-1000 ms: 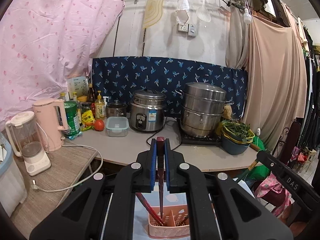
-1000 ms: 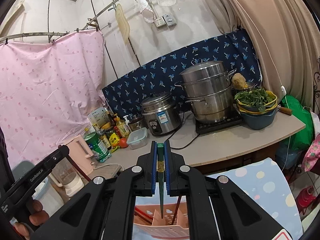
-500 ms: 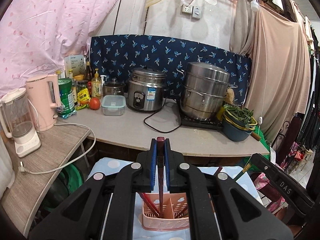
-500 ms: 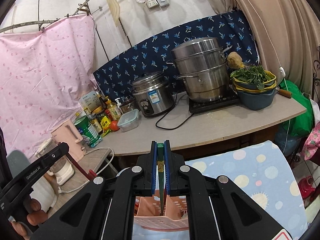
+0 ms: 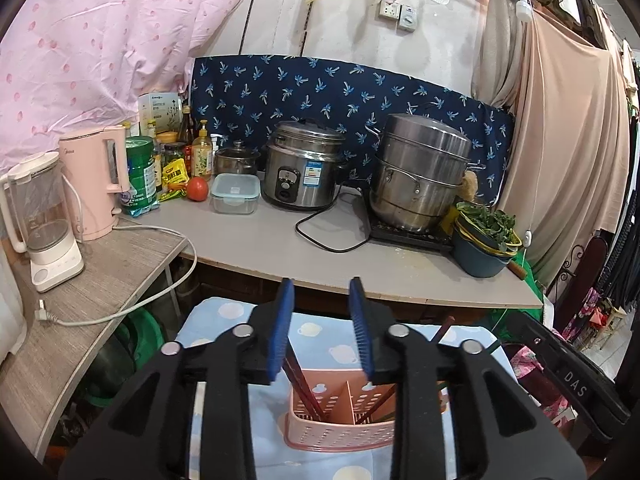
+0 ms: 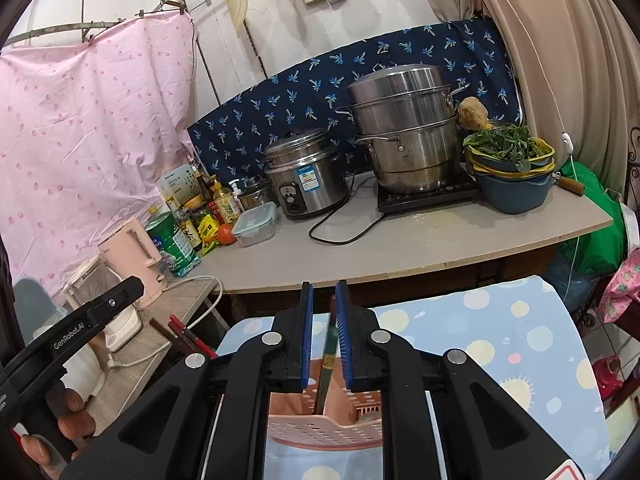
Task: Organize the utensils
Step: 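Open both tools to drop the chopsticks into the basket, then withdraw both tools from the basket toward the remaining chopsticks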
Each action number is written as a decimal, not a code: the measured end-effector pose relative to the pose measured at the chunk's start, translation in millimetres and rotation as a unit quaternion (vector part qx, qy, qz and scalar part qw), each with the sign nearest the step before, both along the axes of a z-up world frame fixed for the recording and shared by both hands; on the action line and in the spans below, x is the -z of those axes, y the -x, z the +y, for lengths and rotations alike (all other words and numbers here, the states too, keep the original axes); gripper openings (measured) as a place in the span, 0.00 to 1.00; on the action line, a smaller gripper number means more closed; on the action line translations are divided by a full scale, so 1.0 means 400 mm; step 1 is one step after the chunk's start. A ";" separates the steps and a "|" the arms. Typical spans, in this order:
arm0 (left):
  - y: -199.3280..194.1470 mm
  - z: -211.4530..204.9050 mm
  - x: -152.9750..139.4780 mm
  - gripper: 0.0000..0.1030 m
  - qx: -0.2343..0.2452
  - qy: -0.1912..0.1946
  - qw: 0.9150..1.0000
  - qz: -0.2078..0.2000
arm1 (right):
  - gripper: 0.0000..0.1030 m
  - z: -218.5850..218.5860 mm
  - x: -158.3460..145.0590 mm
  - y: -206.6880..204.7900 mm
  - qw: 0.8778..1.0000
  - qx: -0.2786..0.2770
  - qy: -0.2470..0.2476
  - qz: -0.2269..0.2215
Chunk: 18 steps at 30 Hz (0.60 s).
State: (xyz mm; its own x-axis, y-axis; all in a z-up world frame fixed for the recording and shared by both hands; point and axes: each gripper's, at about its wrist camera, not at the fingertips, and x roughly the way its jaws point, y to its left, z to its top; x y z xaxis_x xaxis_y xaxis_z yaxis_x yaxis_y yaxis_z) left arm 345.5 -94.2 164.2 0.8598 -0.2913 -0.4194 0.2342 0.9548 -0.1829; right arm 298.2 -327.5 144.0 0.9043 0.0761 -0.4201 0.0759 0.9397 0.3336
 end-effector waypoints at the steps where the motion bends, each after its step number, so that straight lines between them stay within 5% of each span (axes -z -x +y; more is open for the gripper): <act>1: 0.002 0.000 0.001 0.31 -0.001 -0.002 1.000 0.001 | 0.15 0.001 -0.002 0.004 1.000 0.000 0.000 -0.001; 5: 0.010 0.005 0.006 0.36 -0.003 -0.005 1.000 0.003 | 0.25 0.003 -0.010 0.023 1.000 0.001 0.004 -0.008; 18: 0.095 0.018 0.009 0.41 -0.015 -0.030 0.999 -0.005 | 0.26 0.025 -0.031 0.116 1.000 -0.014 0.005 -0.012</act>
